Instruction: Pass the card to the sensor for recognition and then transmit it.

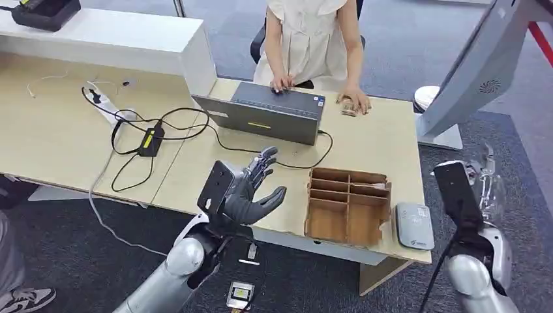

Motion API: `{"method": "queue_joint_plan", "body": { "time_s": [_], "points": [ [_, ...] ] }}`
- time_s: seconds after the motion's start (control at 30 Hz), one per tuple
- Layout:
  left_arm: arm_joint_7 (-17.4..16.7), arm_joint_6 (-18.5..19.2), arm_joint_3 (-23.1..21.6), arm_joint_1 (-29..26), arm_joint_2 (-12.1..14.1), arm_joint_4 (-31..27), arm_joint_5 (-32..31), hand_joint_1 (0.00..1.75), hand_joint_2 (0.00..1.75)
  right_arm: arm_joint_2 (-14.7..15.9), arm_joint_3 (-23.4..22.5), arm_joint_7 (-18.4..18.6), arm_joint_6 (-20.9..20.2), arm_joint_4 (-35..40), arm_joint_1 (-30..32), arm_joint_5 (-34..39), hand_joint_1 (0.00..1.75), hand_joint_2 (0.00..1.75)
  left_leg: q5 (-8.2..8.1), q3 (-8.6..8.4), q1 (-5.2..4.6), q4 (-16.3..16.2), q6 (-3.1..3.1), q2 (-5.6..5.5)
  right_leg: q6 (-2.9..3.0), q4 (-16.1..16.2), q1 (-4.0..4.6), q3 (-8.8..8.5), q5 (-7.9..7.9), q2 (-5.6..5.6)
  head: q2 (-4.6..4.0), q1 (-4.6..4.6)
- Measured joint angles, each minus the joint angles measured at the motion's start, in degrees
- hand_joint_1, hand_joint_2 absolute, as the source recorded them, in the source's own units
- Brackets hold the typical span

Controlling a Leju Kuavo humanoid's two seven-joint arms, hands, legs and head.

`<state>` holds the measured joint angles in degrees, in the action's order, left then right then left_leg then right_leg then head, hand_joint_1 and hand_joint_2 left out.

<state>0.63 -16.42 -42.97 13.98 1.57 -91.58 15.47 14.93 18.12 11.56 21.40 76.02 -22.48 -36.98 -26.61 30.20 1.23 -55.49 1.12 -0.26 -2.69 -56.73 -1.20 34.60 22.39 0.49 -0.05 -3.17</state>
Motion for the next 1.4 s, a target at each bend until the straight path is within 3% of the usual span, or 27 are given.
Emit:
{"method": "queue_joint_plan", "body": {
  "time_s": [0.3, 0.77, 0.97, 1.17, 1.4],
  "points": [
    [0.22, 2.28, 0.07, 0.29, -0.83, 0.11, 0.39, 0.00, 1.75, -1.42, 2.60, 2.19, -4.86, -4.11, -0.87, -1.93, 1.75, 1.75, 0.01, 0.03, -0.01, 0.00, 0.00, -0.02, 0.00, -0.01, -0.01, 0.00, 0.00, -0.01, -0.02, 0.02],
    [-0.44, 1.38, 0.13, 0.64, -1.36, 0.20, 0.26, 0.00, 1.75, -1.53, 3.59, 2.17, -3.17, -15.63, -1.63, -0.48, 1.75, 1.75, 0.00, 0.01, -0.01, -0.01, 0.00, -0.02, 0.00, 0.00, -0.01, 0.01, 0.02, -0.02, 0.00, 0.00],
    [-0.63, 0.81, 0.39, 0.02, -1.31, 0.17, -0.13, 0.00, 1.75, 1.18, 1.64, 3.46, 2.34, -16.28, -1.83, 1.88, 1.75, 1.75, 0.00, 0.01, -0.04, -0.05, -0.01, -0.02, -0.01, 0.00, -0.04, 0.01, 0.01, -0.02, 0.00, 0.02],
    [-0.61, 0.81, 0.72, 0.03, -1.31, 0.17, -0.15, 0.00, 1.75, 4.46, -1.68, 4.00, 2.31, -14.27, -0.79, 2.01, 1.75, 1.75, -0.02, 0.01, -0.07, -0.04, -0.03, -0.02, -0.01, 0.01, -0.07, 0.01, 0.02, -0.02, -0.02, 0.00],
    [-0.44, -0.39, 0.70, 0.02, -1.31, 0.17, -0.20, 0.00, 1.75, 4.72, -2.56, 3.39, 1.37, -13.84, 0.14, 1.33, 1.75, 1.75, -0.01, 0.01, -0.05, -0.01, -0.02, -0.01, -0.01, 0.00, -0.05, 0.01, 0.02, -0.02, 0.00, 0.00]
  ]
}}
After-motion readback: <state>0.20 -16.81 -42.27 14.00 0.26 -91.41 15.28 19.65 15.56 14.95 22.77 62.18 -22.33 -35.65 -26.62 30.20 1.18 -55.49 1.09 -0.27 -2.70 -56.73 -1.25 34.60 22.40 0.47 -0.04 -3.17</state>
